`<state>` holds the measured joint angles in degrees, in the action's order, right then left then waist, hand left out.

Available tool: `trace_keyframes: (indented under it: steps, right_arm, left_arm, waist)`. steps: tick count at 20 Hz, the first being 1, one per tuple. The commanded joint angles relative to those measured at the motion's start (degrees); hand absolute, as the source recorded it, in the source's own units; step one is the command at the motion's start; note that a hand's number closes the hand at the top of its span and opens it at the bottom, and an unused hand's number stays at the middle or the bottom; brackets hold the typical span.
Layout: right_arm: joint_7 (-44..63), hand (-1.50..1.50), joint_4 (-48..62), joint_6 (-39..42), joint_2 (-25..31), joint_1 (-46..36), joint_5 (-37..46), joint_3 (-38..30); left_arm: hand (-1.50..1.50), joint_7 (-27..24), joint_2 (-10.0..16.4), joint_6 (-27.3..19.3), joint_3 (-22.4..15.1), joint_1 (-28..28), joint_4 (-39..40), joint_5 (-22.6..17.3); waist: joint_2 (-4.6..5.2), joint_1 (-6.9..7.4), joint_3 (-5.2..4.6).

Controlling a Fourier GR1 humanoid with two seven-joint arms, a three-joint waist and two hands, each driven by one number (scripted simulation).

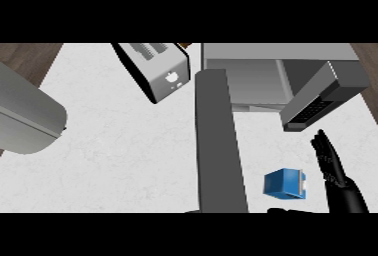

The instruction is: Pick up the milk, place it into the microwave and close the microwave

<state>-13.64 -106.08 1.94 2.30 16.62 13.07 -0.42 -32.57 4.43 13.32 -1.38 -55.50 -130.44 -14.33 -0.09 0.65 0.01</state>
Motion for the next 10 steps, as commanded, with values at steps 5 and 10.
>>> trace_keyframes:
  steps: [5,10]
  right_arm:
    - [-5.5,-1.5,13.8,0.9,3.8,-6.7,-1.0,-5.8]
    - [-12.6,-1.5,22.3,3.9,3.9,-7.6,-2.5,-5.1]
  left_arm:
    - [-1.5,-2.8,-1.5,4.2,-0.7,-7.1,-2.4,0.9]
    - [-1.5,-1.2,-0.8,4.9,4.0,-3.3,0.7,-2.8]
  waist:
    - [-0.01,0.22,0.03]
    - [0.06,0.01,0.02]
